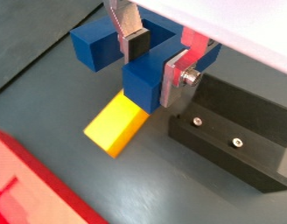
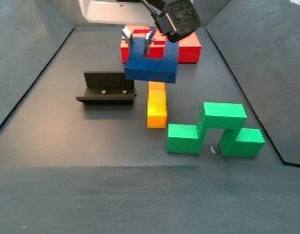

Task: Pick up the blue object. Move up. Place the blue object on the fixture. Regrasp the blue object. Move to above the board. Insert the blue object.
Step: Place the blue object on the fixture.

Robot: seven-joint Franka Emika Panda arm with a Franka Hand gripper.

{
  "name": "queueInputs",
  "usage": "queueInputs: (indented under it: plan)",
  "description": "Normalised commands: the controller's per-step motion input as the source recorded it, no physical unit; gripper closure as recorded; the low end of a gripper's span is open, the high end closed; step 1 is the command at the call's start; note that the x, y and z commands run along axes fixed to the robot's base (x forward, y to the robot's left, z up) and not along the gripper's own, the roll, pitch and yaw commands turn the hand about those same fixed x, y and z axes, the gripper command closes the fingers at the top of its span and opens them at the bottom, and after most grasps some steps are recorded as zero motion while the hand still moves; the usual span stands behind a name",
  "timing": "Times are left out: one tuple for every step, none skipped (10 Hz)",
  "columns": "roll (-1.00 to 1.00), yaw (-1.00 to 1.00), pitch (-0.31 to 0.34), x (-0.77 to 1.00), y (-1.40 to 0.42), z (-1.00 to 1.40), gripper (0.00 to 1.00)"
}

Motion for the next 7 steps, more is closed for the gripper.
queueInputs:
  plan:
    - [-0.24,0.22,0.28,0.88,-0.18,0.0,1.0]
    - [-0.49,0.13,0.243,0.8,-0.16,0.09,1.0]
    - [-0.66,0.07,0.197,0.76,-0.13,0.16,1.0]
    - [-0.83,0.0,0.134,0.74,-0.05,0.19,1.0]
    - [-0.87,0.0,0.089,0.73,-0.02,0.16,1.0]
    - [-0.69,0.0,0.0,0.75,-0.06,0.0,1.0]
    - [-0.67,0.0,0.0,0.74,-0.05,0.0,1.0]
